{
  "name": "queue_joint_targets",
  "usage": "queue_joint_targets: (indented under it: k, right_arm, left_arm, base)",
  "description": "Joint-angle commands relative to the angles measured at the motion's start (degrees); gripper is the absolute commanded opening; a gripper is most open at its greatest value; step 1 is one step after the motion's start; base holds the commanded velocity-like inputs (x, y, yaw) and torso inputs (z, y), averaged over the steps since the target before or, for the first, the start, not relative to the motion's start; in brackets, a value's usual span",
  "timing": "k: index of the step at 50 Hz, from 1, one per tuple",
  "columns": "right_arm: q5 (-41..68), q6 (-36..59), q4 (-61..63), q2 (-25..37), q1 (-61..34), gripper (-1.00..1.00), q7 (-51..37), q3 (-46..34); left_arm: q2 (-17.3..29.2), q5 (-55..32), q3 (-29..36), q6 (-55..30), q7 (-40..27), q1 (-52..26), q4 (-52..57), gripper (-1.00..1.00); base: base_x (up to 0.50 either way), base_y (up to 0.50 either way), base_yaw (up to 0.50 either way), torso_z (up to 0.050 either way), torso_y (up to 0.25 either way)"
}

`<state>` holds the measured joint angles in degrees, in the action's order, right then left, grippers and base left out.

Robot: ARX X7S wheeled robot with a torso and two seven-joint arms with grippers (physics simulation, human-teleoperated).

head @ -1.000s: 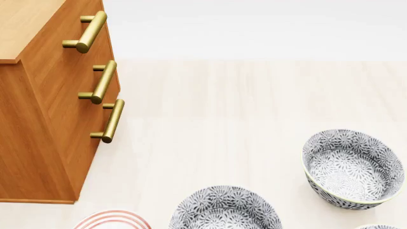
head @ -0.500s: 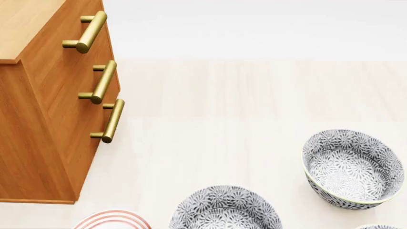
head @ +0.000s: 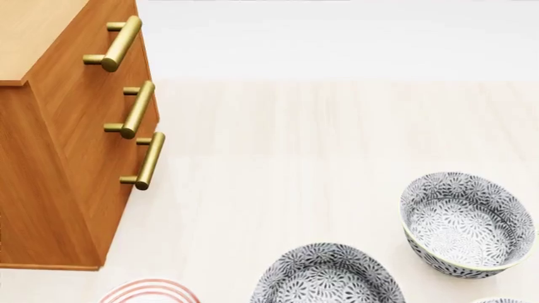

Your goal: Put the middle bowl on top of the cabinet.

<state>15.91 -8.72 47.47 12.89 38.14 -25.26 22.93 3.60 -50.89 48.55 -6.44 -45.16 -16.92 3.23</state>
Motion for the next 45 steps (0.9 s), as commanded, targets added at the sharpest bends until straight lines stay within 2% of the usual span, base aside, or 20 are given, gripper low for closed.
queue_joint_targets:
  k: [1,22,29,37,42,45]
  right_arm:
    - [0.07,-0.25,0.14,-0.02,0.12,1.00,0.05,0.10]
    - [-0.30,-0.10,0.22,-0.12,-0.43,1.00,-0.22,-0.40]
    - [-0.64,0.09,0.21,-0.05,-0.79,1.00,-0.32,-0.86]
    - [-0.91,0.08,0.18,-0.05,-1.01,1.00,-0.50,-1.17]
    - [-0.92,-0.16,-0.06,-0.12,-1.23,1.00,-0.67,-1.26]
    - [-1.26,-0.11,-0.24,-0.19,-1.62,1.00,-0.85,-1.60]
  left_arm:
    - [1.09,0.59,0.94,3.60,2.63,0.40,2.66,-1.00]
    - [4.00,8.90,4.00,3.04,-3.34,-1.38,10.64,-1.00]
    - [5.44,12.18,5.16,0.86,-6.76,-2.98,16.23,-1.00]
    - [6.90,16.02,6.83,-2.72,-9.47,-6.12,21.93,-1.00]
    - [8.42,21.24,8.97,-9.21,-13.52,-10.65,30.28,-1.00]
    - [8.82,19.75,8.77,-12.08,-13.67,-13.34,34.79,-1.00]
  base:
    - [0.00,0.00,0.00,0.047,0.148]
    - [0.00,0.00,0.00,0.050,0.097]
    - [0.00,0.00,0.00,0.050,0.055]
    - [0.00,0.00,0.00,0.050,0.024]
    - [0.00,0.00,0.00,0.050,0.022]
    - [0.00,0.00,0.00,0.050,0.021]
